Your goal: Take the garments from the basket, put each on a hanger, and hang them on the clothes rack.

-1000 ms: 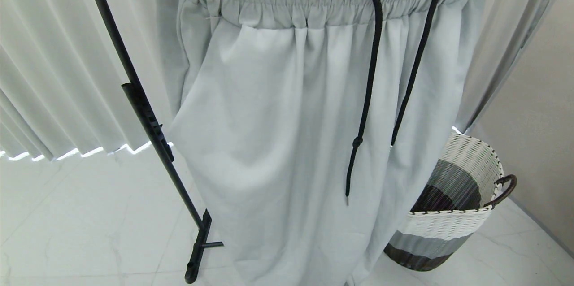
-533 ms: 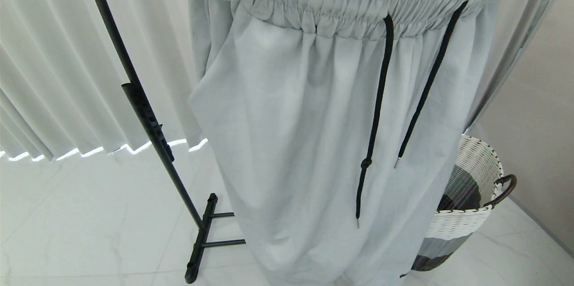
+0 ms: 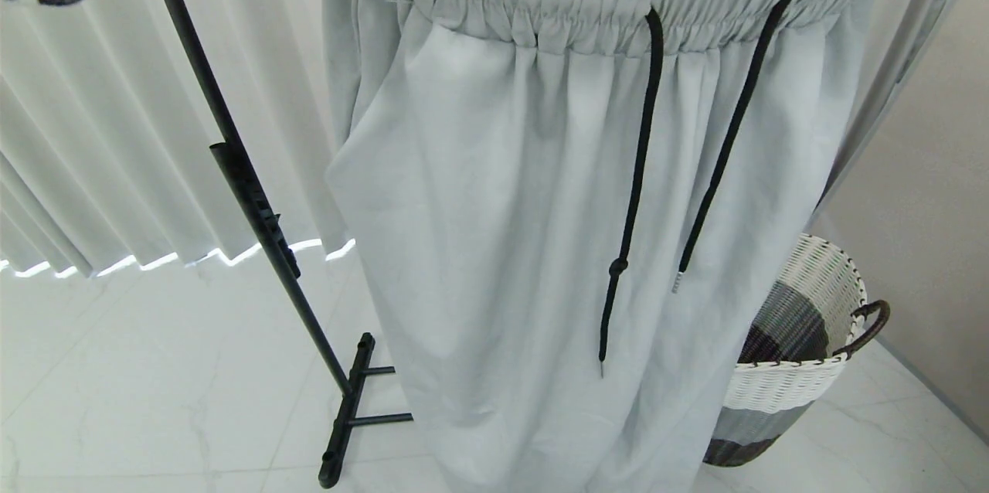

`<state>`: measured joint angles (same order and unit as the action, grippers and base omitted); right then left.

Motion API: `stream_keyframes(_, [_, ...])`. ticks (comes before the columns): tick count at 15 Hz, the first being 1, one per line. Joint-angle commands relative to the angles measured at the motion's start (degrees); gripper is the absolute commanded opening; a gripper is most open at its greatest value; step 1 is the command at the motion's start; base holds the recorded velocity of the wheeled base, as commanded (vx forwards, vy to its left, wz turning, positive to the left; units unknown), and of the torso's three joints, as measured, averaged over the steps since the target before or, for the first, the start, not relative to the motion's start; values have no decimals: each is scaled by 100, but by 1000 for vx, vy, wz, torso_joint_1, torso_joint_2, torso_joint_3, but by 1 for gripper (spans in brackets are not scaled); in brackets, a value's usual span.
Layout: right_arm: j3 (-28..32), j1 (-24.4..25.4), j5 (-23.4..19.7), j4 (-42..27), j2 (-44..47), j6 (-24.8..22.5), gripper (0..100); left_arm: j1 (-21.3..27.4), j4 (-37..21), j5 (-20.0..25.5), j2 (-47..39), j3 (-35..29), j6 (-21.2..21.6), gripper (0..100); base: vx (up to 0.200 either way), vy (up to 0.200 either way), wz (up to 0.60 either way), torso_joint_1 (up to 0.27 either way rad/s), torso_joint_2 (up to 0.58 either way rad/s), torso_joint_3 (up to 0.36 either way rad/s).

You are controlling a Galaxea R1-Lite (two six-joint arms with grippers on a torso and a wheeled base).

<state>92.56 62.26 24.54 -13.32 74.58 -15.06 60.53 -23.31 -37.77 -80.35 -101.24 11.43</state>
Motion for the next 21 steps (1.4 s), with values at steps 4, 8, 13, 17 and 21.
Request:
stream_keyframes(4, [-204, 6, -2, -4, -102, -15, 100, -146, 2, -3, -16, 8, -1, 0, 0, 0, 0, 0, 0, 0])
stream_keyframes(8, [-828, 76, -424, -39, -691, -41, 100, -586, -7, -11, 28, 17, 8, 0, 0, 0, 0, 0, 0, 0])
stream_keyframes(13, [-942, -1014, -151, -540, -919, -50, 100, -779, -7, -3, 63, 43, 17, 0, 0, 0, 0, 0, 0, 0])
stream_keyframes(17, [-977, -3009, 42, -1911, -1174, -507, 100, -797, -7, -3, 213, 228, 78, 0, 0, 0, 0, 0, 0, 0])
stream_keyframes(21, [-1707, -3527, 33, -1629, -1640, -1114, 100, -797, -7, -3, 318, 430, 175, 0, 0, 0, 0, 0, 0, 0])
